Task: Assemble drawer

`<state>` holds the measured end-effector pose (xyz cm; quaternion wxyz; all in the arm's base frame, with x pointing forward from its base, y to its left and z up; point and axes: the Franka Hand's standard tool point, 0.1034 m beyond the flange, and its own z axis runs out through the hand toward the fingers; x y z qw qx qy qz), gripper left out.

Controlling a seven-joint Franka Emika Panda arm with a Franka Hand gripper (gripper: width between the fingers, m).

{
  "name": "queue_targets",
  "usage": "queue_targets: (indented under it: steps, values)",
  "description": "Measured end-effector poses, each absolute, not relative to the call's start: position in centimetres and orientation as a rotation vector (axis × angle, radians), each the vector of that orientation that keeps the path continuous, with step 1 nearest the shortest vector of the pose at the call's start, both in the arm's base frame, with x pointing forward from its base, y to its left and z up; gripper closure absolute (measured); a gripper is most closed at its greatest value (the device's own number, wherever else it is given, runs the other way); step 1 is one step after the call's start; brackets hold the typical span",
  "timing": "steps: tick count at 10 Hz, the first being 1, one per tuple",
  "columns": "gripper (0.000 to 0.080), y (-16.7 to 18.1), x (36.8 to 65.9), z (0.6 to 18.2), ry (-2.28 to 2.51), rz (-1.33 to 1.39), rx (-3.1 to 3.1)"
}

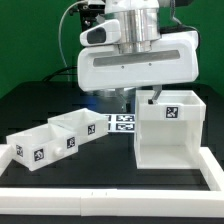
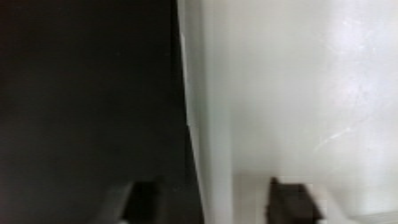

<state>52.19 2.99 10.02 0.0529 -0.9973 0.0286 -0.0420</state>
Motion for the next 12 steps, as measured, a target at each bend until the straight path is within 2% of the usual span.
queue_targets:
  steps: [1,2,3,5,6,8,9,12]
  values:
    - [0.0599,3.0,52.2,10.0,0.087,-0.128,-3.032]
    - [0.0746,2.9,52.2,10.0,0.088,-0.128,-3.032]
    - [0.0762,2.7,52.2,10.0,0.094,-0.128,-3.033]
    - [0.0765,1.6,52.4,10.1,0.163,-0.133,-3.035]
    - [0.0765,-0.1,52.7,10.2,0.208,-0.144,-3.042]
    - [0.0765,-1.9,52.9,10.6,0.614,-0.186,-2.977]
    - [0.0765,-1.4,52.6,10.5,0.849,-0.177,-2.902]
    - [0.0765,-0.6,52.2,10.2,1.133,-0.103,-2.749]
